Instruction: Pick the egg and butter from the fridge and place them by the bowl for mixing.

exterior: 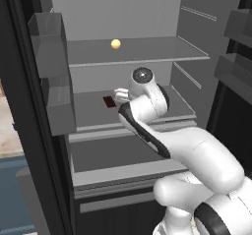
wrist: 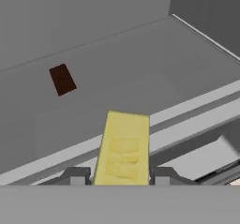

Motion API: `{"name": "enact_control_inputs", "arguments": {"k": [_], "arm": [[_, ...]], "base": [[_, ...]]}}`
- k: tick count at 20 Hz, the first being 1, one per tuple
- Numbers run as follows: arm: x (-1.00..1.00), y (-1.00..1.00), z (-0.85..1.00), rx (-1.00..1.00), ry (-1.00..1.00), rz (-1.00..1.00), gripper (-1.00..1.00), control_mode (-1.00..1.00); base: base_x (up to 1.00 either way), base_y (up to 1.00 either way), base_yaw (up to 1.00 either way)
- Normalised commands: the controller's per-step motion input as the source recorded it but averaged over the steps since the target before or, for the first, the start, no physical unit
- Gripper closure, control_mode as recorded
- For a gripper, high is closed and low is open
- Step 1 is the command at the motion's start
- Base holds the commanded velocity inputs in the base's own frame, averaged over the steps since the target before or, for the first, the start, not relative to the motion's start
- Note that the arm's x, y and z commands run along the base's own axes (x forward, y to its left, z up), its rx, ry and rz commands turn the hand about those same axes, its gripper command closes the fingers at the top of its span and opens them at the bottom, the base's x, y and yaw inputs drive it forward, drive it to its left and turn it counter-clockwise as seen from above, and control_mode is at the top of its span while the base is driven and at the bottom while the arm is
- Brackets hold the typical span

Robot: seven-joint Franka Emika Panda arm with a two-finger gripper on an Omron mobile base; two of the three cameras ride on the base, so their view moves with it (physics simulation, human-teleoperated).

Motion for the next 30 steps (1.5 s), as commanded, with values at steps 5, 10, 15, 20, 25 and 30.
{"name": "enact_control_inputs", "arguments": {"k": [5,10,15,20,25,30], "arm": [[-1.00,-0.33,0.54,0.01,0.01,0.00,1.00,-1.00],[-1.00,-0.17,0.33,0.00,-0.09,0.02,1.00,-1.00],[-0.74,-0.06,0.02,0.00,-0.22,0.04,1.00,-1.00],[-0.30,0.00,-0.02,0.00,0.00,0.00,1.00,1.00],[0.00,0.00,0.00,0.00,0.00,0.00,1.00,1.00],[0.00,0.00,0.00,0.00,0.00,0.00,1.00,1.00]], "base": [[0.00,0.00,0.00],[0.00,0.00,0.00],[0.00,0.00,0.00],[-0.20,-0.01,0.00],[-1.00,-0.04,0.17],[-1.00,0.00,0.34]]}}
